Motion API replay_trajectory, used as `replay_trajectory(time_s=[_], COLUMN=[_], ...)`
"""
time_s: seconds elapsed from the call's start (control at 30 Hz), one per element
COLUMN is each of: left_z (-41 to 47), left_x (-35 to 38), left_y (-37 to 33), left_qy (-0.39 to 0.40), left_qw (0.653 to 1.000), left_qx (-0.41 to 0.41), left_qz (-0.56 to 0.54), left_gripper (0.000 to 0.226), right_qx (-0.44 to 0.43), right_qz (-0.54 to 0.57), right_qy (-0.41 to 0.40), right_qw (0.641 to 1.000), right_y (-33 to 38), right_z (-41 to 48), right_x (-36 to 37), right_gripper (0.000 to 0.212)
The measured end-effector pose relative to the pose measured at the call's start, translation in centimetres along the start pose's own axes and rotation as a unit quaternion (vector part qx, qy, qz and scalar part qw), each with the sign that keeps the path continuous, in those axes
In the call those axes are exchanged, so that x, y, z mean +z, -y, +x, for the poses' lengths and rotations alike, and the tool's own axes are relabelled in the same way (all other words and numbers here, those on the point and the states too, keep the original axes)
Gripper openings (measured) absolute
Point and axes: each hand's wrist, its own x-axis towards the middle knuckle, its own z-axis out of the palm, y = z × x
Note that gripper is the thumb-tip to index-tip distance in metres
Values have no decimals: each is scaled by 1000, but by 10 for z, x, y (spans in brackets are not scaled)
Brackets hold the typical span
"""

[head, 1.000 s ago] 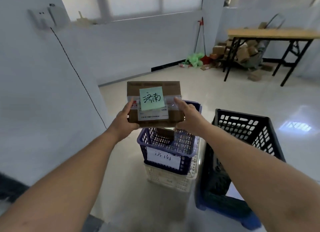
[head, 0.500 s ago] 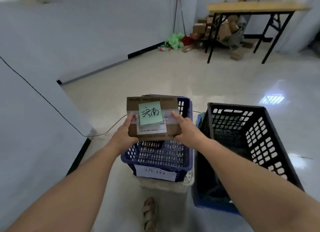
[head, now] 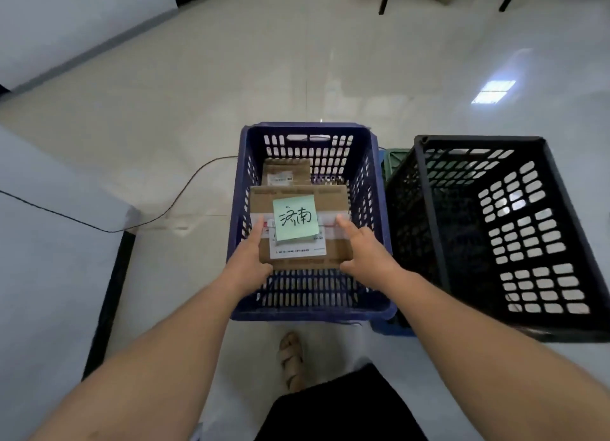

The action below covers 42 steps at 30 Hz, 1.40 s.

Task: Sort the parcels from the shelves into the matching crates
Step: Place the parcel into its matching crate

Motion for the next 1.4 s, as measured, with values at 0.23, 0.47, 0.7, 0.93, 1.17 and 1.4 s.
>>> replay_trajectory(time_s=[0.23,0.47,0.7,0.93,1.17,1.4], left_z=[45,92,135,160,147,109], left_x=[45,69,76,90,84,64], left_y=[37,69,104,124,102,64], left_qy=[51,55,33,7,10,11], left_qw=[998,994,991,988,972,976], left_qx=[-44,-86,-128,-151,-167,-113], left_qz=[16,39,27,33,165,185], left_gripper=[95,90,92,98,92,74], right_qx=[48,57,59,50,43,18], right_qz=[-11,-14,1,0,-77,-151], right_qy=[67,108,119,125,147,115], right_qw=[997,992,991,991,985,982], right_y=[-44,-65,-69,-74,-58,-27], right_z=[42,90,134,152,146,118], right_x=[43,89,123,135,123,81], right_gripper=[86,87,92,93,95,79])
